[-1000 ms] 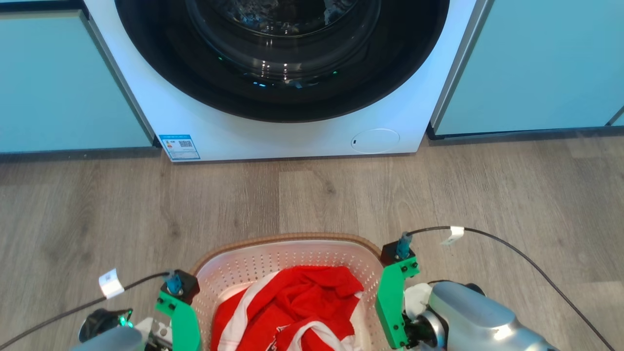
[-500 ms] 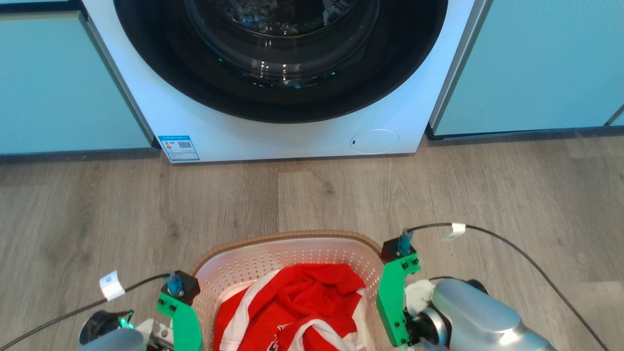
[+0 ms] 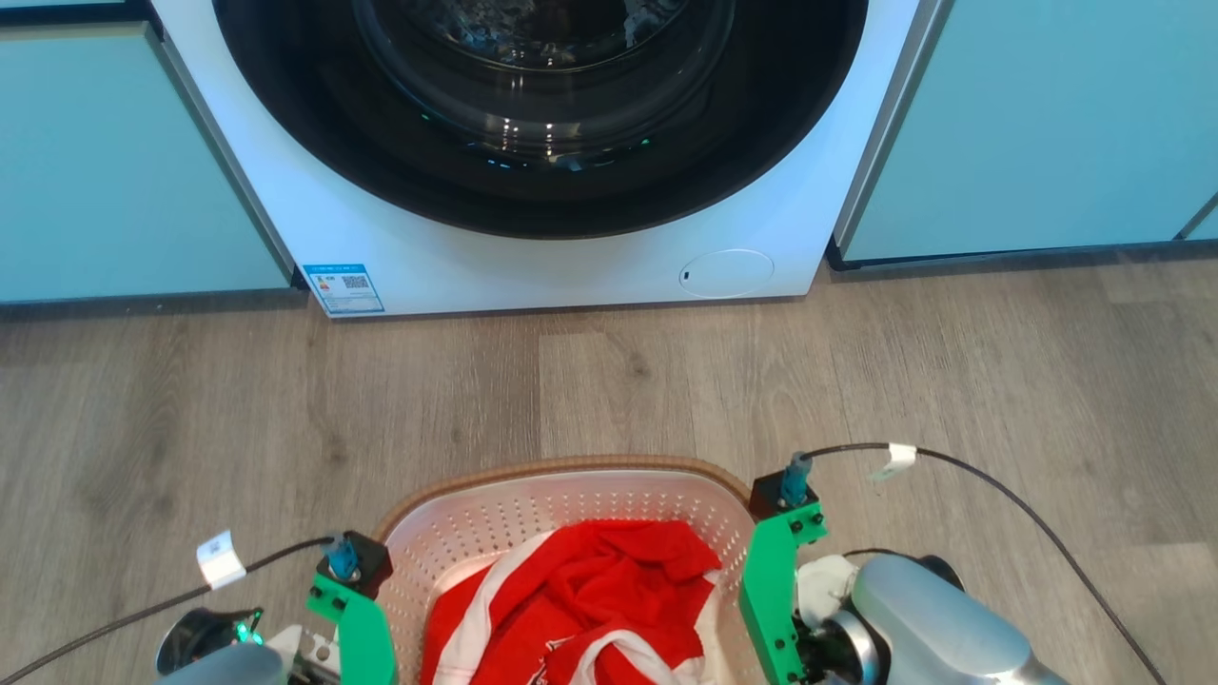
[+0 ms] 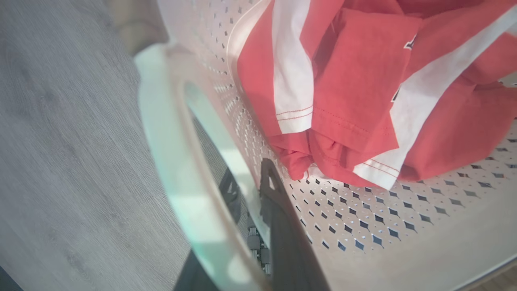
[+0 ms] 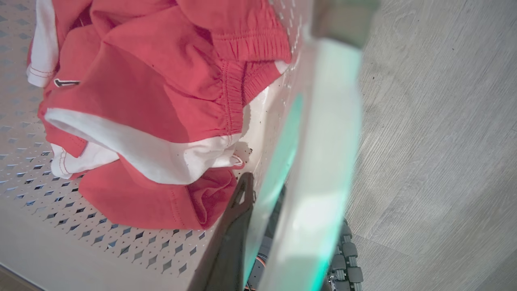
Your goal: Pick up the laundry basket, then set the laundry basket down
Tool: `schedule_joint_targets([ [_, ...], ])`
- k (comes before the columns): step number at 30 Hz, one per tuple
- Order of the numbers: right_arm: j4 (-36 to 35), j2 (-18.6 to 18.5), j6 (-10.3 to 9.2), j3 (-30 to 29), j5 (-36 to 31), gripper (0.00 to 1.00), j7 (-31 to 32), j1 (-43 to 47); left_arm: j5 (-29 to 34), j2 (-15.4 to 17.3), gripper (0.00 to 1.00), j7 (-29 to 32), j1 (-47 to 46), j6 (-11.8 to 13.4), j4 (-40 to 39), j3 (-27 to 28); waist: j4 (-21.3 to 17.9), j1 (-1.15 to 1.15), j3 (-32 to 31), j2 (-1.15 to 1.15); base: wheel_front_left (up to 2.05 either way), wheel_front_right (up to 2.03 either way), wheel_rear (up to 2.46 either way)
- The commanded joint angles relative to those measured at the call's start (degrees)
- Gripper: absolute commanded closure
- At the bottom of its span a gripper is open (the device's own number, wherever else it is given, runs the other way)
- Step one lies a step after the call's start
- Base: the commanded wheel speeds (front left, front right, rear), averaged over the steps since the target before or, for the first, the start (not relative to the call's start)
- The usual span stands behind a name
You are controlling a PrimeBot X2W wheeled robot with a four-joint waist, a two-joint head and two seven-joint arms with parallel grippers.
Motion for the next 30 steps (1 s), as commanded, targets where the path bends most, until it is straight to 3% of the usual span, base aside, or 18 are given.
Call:
schedule_joint_targets([
  [1,-5.3,2.1,1.46,0.1,-1.4,1.00,0.2,-1.6,1.2,0.1,1.00,0.3,-1.1,-2.1,-2.1,-0.4,0.0,0.00,0.0,0.00,0.00,0.00,0.00],
  [30,-12.7,3.0,1.46,-6.5,-7.9,1.00,6.3,3.9,1.2,-0.4,1.00,0.0,-1.3,-1.8,-1.8,-0.4,0.4,0.00,-0.2,0.00,0.00,0.00,0.00],
])
